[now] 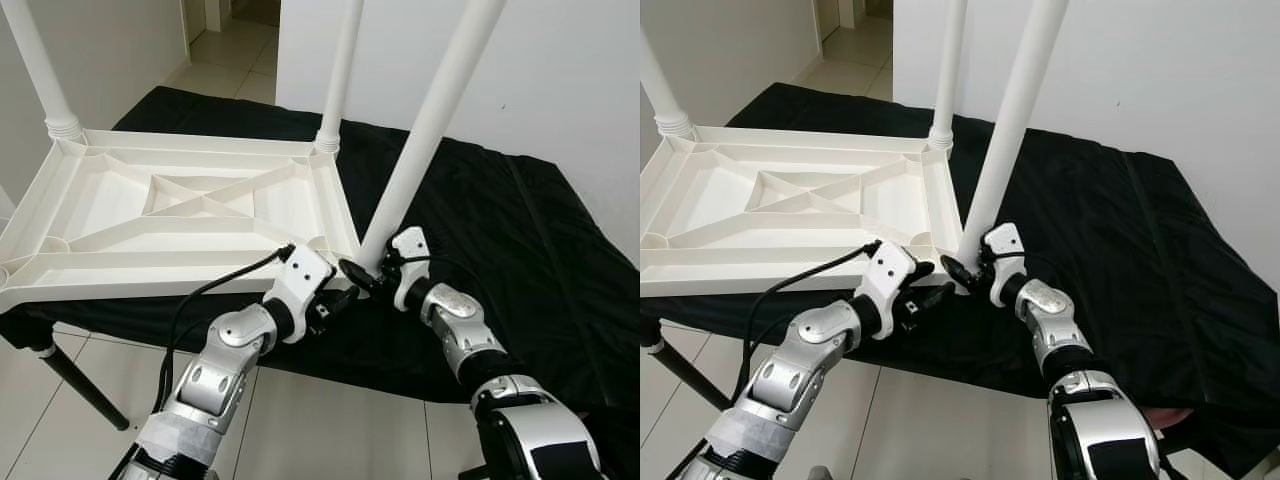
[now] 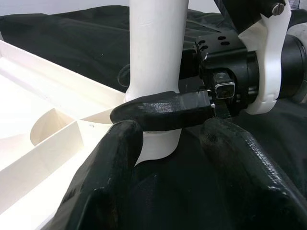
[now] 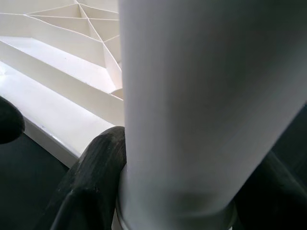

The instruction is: Building children table

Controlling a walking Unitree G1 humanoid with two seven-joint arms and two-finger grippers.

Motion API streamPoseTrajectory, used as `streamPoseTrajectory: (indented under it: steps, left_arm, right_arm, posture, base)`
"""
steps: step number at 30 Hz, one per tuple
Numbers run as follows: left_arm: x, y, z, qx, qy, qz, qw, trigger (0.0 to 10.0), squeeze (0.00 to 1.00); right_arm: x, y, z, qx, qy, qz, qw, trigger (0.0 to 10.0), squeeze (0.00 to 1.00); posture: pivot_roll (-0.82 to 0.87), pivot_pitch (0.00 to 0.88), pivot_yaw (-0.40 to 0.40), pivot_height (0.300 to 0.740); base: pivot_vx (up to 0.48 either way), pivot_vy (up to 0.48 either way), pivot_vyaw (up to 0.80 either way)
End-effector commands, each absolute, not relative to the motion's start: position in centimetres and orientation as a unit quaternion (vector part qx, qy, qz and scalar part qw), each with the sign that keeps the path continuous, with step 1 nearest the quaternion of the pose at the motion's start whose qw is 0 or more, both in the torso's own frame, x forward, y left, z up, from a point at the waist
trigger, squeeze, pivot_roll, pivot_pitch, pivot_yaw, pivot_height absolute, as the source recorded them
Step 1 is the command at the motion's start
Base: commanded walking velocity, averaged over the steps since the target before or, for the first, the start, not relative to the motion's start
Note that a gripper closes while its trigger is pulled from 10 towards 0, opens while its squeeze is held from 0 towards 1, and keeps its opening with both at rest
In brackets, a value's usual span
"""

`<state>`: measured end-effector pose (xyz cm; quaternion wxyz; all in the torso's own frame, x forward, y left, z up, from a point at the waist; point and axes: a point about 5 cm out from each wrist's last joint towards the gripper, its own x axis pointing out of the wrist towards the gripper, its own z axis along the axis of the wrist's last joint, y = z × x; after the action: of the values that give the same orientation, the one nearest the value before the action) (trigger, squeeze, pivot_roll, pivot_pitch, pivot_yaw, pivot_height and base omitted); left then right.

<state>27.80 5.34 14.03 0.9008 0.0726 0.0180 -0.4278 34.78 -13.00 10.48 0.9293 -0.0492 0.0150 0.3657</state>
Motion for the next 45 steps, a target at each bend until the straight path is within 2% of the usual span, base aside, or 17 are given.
streamPoseTrajectory:
  steps: [1,9,12,15,22,24,35,36,45]
  left_arm:
    - [27.7,5.1,13.9,0.078,0.018,-0.419,0.904,10.0,0.00]
    - [27.6,4.9,13.8,0.078,0.019,-0.422,0.903,10.0,0.00]
    - [27.8,4.8,13.9,0.077,0.017,-0.419,0.905,10.0,0.00]
    - [27.9,4.8,13.9,0.078,0.017,-0.415,0.906,10.0,0.00]
    - [27.9,4.9,13.9,0.077,0.018,-0.413,0.907,10.0,0.00]
    - [28.0,4.9,14.0,0.077,0.017,-0.411,0.908,10.0,0.00]
    - [28.0,5.1,14.0,0.076,0.018,-0.408,0.909,10.0,0.00]
    - [28.0,5.1,14.0,0.076,0.018,-0.408,0.910,10.0,0.00]
    - [28.0,5.3,13.9,0.078,0.018,-0.408,0.910,10.0,0.00]
  right_arm:
    - [34.1,-12.8,8.8,-0.039,0.053,0.363,0.929,10.0,0.00]
    - [34.0,-12.8,8.7,-0.033,0.045,0.293,0.954,10.0,0.00]
    - [33.9,-12.7,8.3,-0.017,0.036,0.213,0.976,10.0,0.00]
    - [33.7,-12.7,8.1,-0.010,0.037,0.168,0.985,10.0,0.00]
    - [33.1,-12.1,7.7,0.003,0.048,0.107,0.993,10.0,0.00]
    - [32.5,-11.6,8.1,0.006,0.036,0.052,0.998,10.0,0.00]
    - [31.9,-11.4,9.4,0.033,0.012,0.002,0.999,10.0,0.00]
    - [31.8,-11.6,9.6,0.034,0.007,0.005,0.999,10.0,1.00]
    - [31.9,-12.6,10.7,0.031,-0.019,0.030,0.999,10.0,1.00]
  posture:
    - [-0.01,0.000,-0.090,0.740]
    - [-0.02,0.000,-0.094,0.740]
    - [-0.02,0.000,-0.095,0.740]
    - [-0.02,0.000,-0.097,0.740]
    - [-0.02,0.000,-0.100,0.740]
    - [-0.01,0.000,-0.102,0.740]
    - [-0.01,0.000,-0.105,0.740]
    - [-0.01,0.000,-0.105,0.740]
    - [0.00,0.000,-0.106,0.740]
  base:
    - [0.000,0.000,0.00]
    - [0.000,0.000,0.00]
    - [0.000,0.000,0.00]
    - [0.000,0.000,0.00]
    - [0.000,0.000,0.00]
    - [0.000,0.000,0.00]
    - [0.000,0.000,0.00]
    - [0.000,0.000,0.00]
    - [0.000,0.000,0.00]
